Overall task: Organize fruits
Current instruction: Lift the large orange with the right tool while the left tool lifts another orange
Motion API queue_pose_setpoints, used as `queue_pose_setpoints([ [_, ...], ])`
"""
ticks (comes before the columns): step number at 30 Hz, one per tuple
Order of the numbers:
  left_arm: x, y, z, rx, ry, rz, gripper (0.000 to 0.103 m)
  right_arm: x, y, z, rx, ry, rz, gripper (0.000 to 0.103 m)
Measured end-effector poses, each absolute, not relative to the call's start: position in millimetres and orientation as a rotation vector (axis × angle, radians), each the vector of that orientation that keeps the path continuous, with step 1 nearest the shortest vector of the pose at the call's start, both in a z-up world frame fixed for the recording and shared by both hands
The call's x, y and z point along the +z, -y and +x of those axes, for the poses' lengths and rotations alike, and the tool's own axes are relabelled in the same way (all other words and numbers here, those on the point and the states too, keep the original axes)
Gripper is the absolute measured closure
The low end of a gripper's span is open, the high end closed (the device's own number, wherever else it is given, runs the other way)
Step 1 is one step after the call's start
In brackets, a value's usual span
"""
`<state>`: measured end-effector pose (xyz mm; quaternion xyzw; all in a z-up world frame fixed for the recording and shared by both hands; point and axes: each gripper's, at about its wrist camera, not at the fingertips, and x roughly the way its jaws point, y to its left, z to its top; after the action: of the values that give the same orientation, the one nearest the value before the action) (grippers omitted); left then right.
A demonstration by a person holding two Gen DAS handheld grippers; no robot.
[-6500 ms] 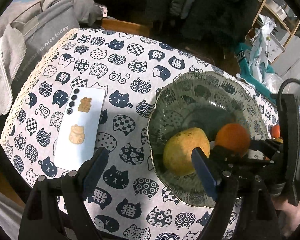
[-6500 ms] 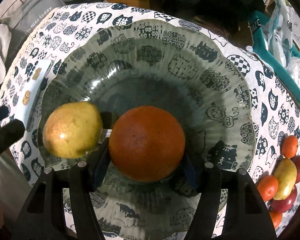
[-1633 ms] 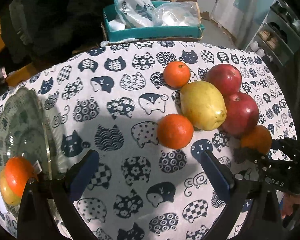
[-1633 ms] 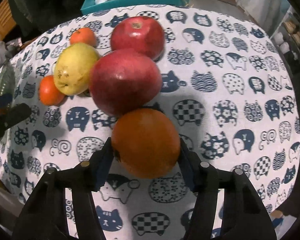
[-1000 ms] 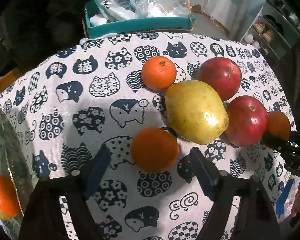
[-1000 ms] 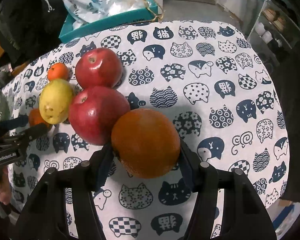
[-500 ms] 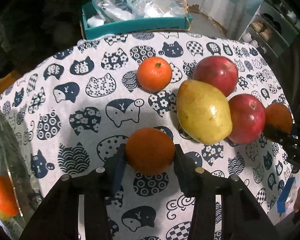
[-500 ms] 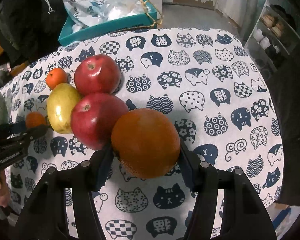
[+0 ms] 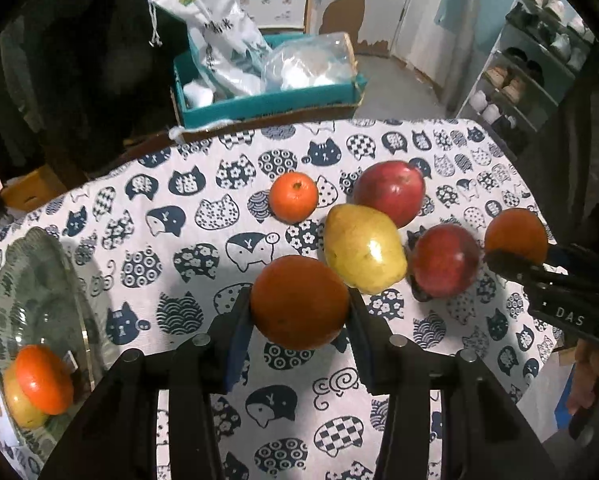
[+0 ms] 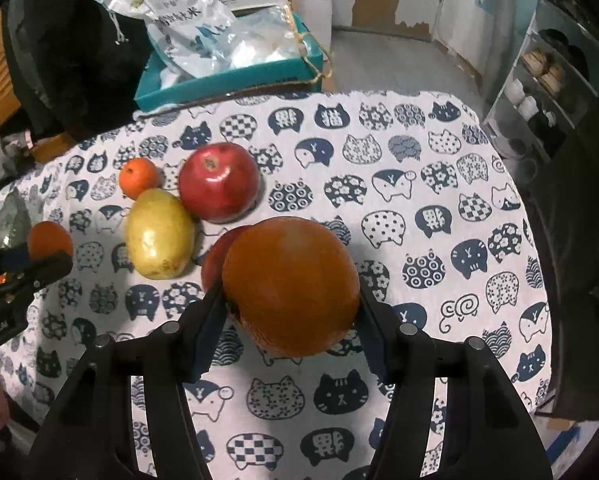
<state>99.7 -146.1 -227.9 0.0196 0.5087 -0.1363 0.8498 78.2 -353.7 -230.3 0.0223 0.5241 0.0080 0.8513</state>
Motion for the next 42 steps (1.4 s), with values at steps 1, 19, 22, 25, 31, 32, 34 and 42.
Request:
queue_pose_setpoints([
  [1, -225, 145, 98, -0.285, -1.067, 0.037, 0.057, -228, 352, 78, 0.02, -1.098, 0.043, 0.043],
  [19, -166, 108, 67, -0.274, -0.971, -0.05, 0.057, -161, 312, 64, 0.113, -0.952, 0.014, 0.043],
  [22, -157, 101, 63, -0.269, -0.956, -0.059, 0.057, -151, 306, 62, 0.128, -0.929, 0.012, 0.043],
  [25, -147, 94, 56, -0.259, -0.931, -0.05, 0.057, -141, 299, 60, 0.142, -0.908, 0.003, 0.043],
  [31, -129, 81, 47, -0.239, -0.888, -0.046, 0.057, -125, 284, 56, 0.171, -0.873, -0.01, 0.043],
  [32, -126, 80, 45, -0.235, -0.881, -0.044, 0.058, -122, 281, 56, 0.176, -0.868, -0.012, 0.043],
  [34, -122, 75, 43, -0.226, -0.869, -0.039, 0.057, -118, 275, 55, 0.186, -0.86, -0.016, 0.043],
  [42, -110, 52, 35, -0.195, -0.841, -0.063, 0.057, -100, 251, 55, 0.231, -0.829, -0.026, 0.043],
])
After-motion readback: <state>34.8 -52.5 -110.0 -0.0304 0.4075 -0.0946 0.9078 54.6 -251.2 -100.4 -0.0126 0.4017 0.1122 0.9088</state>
